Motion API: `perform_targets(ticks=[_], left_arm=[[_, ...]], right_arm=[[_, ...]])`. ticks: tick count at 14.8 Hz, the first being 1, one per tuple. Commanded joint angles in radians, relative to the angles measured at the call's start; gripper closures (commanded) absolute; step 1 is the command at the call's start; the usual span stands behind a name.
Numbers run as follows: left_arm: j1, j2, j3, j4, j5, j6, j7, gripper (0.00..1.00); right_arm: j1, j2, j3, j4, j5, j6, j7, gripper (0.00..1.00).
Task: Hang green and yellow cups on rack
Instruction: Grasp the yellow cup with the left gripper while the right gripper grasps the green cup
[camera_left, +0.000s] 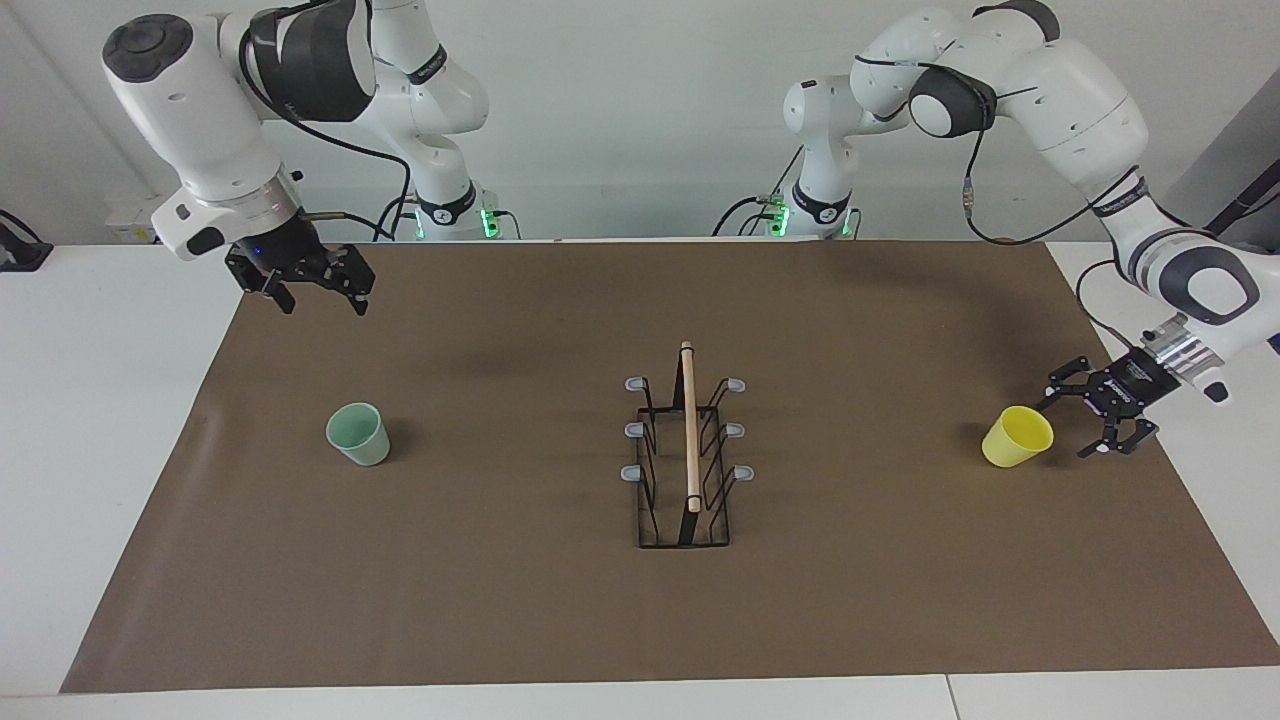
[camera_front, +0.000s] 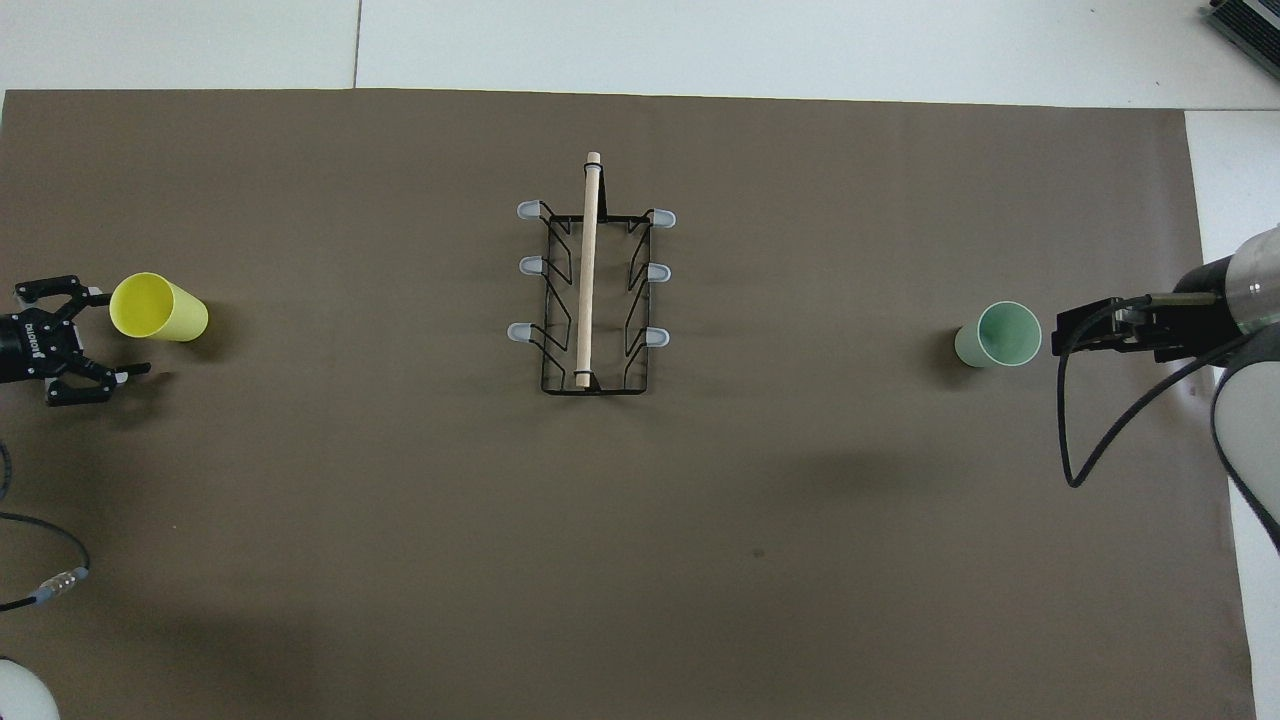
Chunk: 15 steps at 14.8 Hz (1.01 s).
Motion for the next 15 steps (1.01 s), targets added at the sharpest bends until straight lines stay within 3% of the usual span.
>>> perform_targets(ticks=[1, 7, 10, 12, 15], left_arm=[[-0.041, -0.059, 0.009, -0.091, -0.074, 0.015, -0.006, 0.00], [-0.085, -0.069, 0.006, -0.140, -0.155, 0.093, -0.013, 0.05], [-0.092, -0.070, 0.006, -0.150, -0.172, 0.099, -0.013, 0.05], [-0.107, -0.072, 0.005, -0.157, -0.186, 0.116, -0.015, 0.05], [-0.116, -0.073, 0.003, -0.165, -0.192, 0.118, -0.010, 0.05]], right_arm=[[0.000, -0.028, -0.001, -0.017, -0.007, -0.038, -0.006, 0.00], [0.018, 0.034, 0.002, 0.028, -0.059, -0.017, -0.001, 0.00], [0.015, 0.154, 0.002, 0.096, -0.080, 0.011, -0.003, 0.00], [0.017, 0.282, 0.002, 0.192, -0.111, 0.012, -0.006, 0.00], [0.017, 0.364, 0.002, 0.209, -0.119, 0.113, -0.008, 0.00]])
